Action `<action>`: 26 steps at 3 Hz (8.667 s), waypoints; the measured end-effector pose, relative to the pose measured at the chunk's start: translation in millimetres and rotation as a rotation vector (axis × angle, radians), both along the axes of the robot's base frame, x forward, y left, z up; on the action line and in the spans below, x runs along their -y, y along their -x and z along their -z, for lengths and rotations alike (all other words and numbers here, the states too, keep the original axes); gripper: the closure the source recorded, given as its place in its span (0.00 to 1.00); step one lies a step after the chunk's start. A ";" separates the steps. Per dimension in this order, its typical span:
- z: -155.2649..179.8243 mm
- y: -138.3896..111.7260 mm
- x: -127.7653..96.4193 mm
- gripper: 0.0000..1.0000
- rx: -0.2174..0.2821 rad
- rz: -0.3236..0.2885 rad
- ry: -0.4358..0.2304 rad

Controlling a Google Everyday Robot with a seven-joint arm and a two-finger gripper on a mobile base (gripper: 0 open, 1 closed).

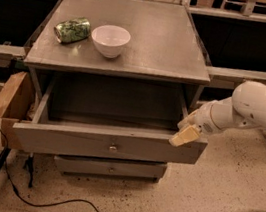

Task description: Close top drawer

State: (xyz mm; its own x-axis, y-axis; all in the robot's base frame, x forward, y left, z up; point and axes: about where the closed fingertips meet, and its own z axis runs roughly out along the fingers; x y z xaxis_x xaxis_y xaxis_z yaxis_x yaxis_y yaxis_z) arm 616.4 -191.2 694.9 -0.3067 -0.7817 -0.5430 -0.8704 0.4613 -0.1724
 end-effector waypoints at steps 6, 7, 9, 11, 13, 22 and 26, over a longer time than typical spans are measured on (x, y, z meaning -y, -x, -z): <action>-7.4 -4.0 -13.4 1.00 0.015 0.010 -0.015; -8.3 -9.2 -19.2 1.00 0.026 0.021 -0.028; -22.1 -10.3 -28.5 0.51 0.093 0.048 -0.075; -30.8 1.4 -26.9 0.04 0.128 0.055 -0.098; -40.4 64.0 -4.5 0.00 0.141 0.066 -0.146; 29.2 -7.3 9.8 1.00 -0.021 0.247 -0.174; 26.2 -18.5 -9.4 1.00 -0.006 0.304 -0.195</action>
Offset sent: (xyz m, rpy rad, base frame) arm 0.0193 0.0155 0.0105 0.0042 -0.0289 0.0138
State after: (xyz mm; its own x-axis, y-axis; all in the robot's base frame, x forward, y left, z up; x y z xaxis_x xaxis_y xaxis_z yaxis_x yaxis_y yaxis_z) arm 635.0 -181.7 668.7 -0.5131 -0.5362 -0.6702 -0.6892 0.7228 -0.0507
